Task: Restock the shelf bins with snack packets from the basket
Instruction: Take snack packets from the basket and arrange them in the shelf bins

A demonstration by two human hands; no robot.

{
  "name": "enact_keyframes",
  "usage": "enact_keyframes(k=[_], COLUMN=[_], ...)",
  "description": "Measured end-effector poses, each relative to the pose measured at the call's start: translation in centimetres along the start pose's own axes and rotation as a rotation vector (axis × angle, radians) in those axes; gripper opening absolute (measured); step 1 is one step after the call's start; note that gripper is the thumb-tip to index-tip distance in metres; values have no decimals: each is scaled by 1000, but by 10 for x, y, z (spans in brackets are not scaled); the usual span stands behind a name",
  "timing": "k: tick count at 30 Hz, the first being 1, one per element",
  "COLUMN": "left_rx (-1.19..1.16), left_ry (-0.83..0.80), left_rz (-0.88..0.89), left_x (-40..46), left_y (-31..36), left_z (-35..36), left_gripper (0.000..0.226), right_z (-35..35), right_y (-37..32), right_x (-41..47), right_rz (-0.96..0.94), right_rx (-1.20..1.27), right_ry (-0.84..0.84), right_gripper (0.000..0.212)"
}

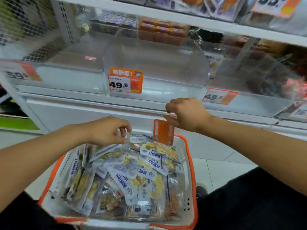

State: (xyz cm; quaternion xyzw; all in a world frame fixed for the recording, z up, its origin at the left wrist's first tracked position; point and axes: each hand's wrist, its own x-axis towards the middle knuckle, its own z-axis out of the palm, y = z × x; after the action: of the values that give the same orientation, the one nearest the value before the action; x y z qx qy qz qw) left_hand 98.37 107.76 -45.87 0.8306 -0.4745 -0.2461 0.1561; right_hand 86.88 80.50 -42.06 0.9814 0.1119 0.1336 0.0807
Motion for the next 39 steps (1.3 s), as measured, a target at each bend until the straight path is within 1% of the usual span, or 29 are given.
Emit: enact_keyframes(k=[2,3,5,6,7,9,10,11,12,15,18,20,22,24,26,28,29,30,31,32,34,36,37,38,39], left_rx=[-154,-201,-217,-215,-218,-219,-218,-221,-226,-225,-235,-259,-297,-363,-406,-424,-447,-494,-560,-631,-759,-898,-892,-805,-673], left_ry=[133,167,148,121,102,69,52,41,41,32,3,13,20,23,46,98,123,135,135,127,132,196,258,348,443], left_rz=[13,9,-26,-56,-84,-140,-162,-176,-186,-207,-229,-241,-252,-272,-299,-349,-387,-416,-415,-378,-224,-96,-54,-10,37], left_x=[14,22,34,38,40,39,39,39,40,44,47,49,49,48,48,48,48,46,44,42,42,46,51,58,66], left_y=[15,22,25,20,14,1,-5,-9,-12,-16,-17,-18,-19,-21,-20,-19,-18,-15,-10,-4,16,48,65,80,95], left_z=[0,2,14,23,30,43,48,53,55,55,53,53,53,54,55,54,53,51,47,42,24,-1,-15,-28,-40], left_gripper=[26,27,30,32,33,37,38,39,40,44,46,45,44,42,43,55,65,73,75,69,44,20,12,7,7], right_z=[2,6,20,30,40,65,78,88,99,116,125,133,142,147,145,133,122,107,90,72,33,-3,-20,-34,-46], right_y=[12,15,19,20,17,6,-2,-9,-13,-21,-30,-37,-42,-47,-48,-45,-42,-37,-32,-27,-16,-2,7,18,30], right_x=[-8,-13,-21,-24,-26,-29,-30,-32,-32,-27,-18,-15,-14,-14,-13,-9,-6,-3,-2,-1,-2,-7,-10,-13,-15], right_rz=[92,134,242,308,385,567,656,703,691,525,469,450,520,619,691,768,795,805,800,779,706,633,598,572,553], right_rx=[64,99,191,254,309,485,615,718,754,661,599,494,501,593,685,832,940,1073,1216,1339,1465,1413,1365,1310,1236], right_ry=[-113,-178,-287,-338,-416,-595,-656,-696,-723,-727,-733,-740,-650,-553,-505,-490,-493,-493,-482,-458,-370,-280,-231,-182,-125], right_gripper=[24,24,27,32,41,67,78,86,92,100,108,104,95,91,84,74,63,47,27,14,10,9,11,12,12])
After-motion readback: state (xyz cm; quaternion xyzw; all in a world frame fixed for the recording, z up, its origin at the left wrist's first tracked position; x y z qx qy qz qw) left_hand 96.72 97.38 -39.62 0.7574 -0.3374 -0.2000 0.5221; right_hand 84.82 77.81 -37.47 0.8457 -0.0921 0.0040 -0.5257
